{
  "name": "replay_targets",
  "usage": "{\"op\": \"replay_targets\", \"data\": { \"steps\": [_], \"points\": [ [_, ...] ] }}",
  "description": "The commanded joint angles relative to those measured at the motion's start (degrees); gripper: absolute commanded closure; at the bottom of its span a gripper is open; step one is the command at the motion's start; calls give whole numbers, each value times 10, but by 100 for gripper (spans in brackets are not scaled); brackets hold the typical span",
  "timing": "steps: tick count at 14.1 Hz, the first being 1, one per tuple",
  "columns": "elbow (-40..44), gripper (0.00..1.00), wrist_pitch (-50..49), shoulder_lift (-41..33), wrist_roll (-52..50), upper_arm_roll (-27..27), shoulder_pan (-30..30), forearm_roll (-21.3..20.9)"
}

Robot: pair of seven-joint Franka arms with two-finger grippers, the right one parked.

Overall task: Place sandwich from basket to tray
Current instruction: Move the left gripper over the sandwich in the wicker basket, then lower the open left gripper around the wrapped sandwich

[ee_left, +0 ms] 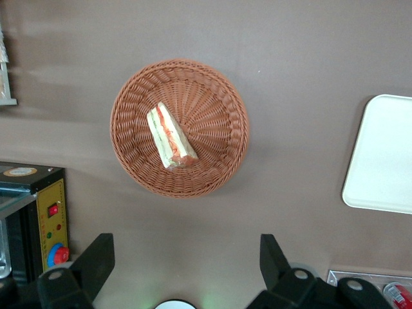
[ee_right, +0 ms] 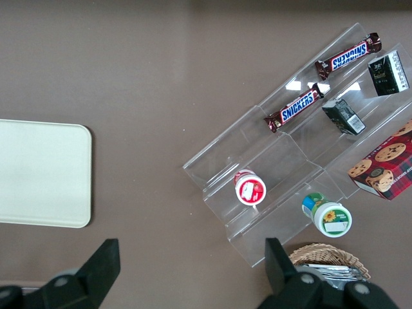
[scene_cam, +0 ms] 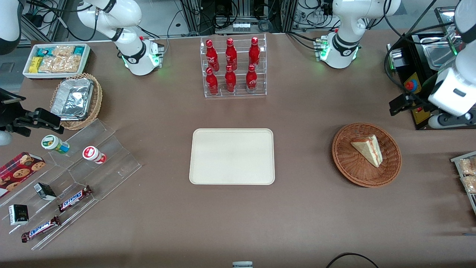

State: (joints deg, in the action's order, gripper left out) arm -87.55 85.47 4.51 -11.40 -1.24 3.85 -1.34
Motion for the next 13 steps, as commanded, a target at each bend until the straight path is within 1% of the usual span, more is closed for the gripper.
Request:
{"op": "replay_targets", "data": {
  "steps": [1, 7, 9, 11, 13],
  "points": [
    [-35, 0, 49, 15, -30, 1, -3, 1],
    [-162, 0, 197, 24, -188, 1, 0, -9],
    [-203, 0, 261, 26, -220, 1, 0, -9],
    [-220, 0, 291, 36, -234, 2, -3, -8],
    [-221, 0, 305, 59, -267, 9, -3, -8]
  ]
}}
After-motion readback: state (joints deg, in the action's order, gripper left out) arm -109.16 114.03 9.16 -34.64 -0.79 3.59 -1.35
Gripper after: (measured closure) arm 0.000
